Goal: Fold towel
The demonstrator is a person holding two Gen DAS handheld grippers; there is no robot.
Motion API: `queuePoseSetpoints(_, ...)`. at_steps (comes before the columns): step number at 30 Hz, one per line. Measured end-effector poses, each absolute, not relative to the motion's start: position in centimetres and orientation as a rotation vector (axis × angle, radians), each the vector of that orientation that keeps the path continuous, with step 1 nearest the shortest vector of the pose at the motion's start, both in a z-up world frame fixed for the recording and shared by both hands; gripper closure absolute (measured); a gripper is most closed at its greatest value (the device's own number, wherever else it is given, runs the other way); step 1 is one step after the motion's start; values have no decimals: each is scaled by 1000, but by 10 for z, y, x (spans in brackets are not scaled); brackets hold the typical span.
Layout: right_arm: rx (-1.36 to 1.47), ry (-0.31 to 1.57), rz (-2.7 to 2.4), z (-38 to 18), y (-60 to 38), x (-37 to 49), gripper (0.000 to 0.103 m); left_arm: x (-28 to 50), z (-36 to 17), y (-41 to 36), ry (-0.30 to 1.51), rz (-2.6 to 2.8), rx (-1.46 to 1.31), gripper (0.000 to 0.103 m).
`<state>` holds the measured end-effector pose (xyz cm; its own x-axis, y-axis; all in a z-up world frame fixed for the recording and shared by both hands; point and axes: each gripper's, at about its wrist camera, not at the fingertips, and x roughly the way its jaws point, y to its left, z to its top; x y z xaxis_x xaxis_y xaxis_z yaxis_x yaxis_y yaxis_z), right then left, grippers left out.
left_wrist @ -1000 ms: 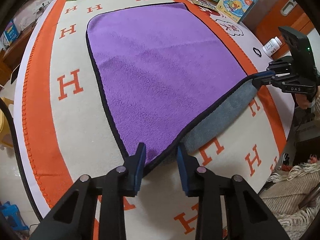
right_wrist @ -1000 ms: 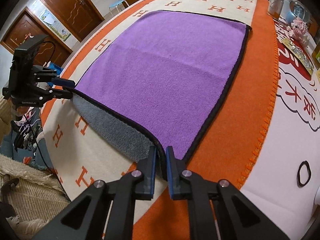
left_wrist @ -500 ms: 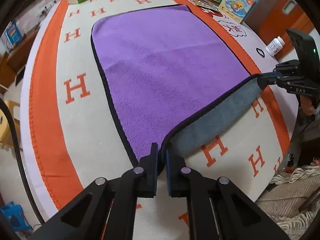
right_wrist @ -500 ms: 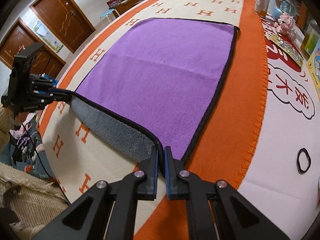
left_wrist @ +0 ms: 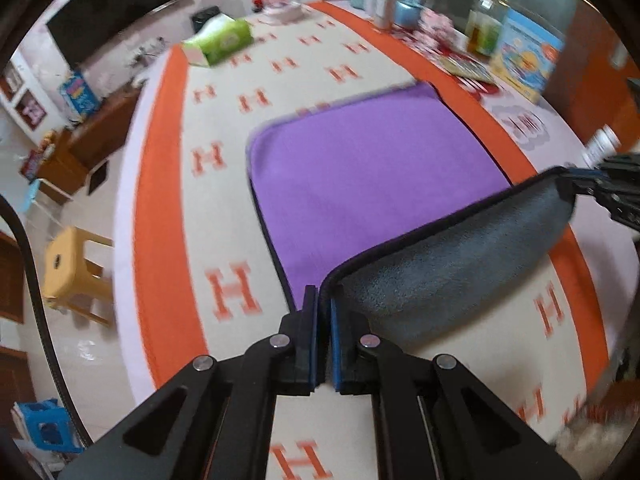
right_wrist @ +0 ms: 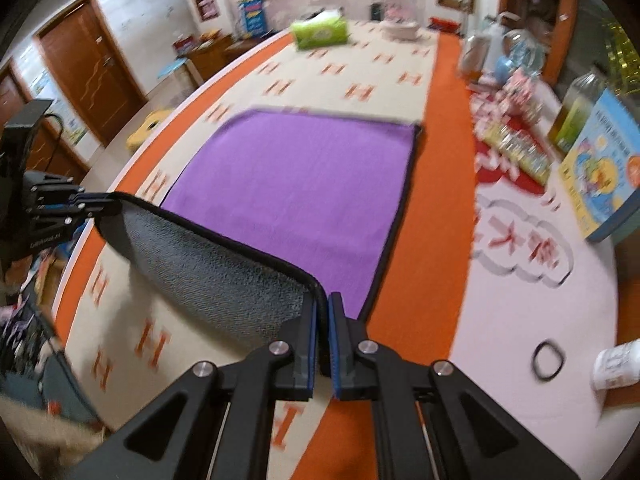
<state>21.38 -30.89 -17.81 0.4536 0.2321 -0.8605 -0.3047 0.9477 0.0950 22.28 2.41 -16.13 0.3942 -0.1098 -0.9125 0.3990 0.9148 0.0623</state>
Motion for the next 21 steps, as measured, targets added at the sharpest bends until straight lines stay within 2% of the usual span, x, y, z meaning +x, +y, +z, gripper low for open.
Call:
queuePoseSetpoints(8,-46,998,174,-173,-313,303,98,313,-158,6,1062,-190,252,99)
queuePoseSetpoints(16,25,1009,102,-204,-316,373,98,385,-198,-5,1076,-72,190,99)
queuePoseSetpoints(21,1,1005,76,-220,-312,394,98,404,-216,-10,1068,-27,180,99)
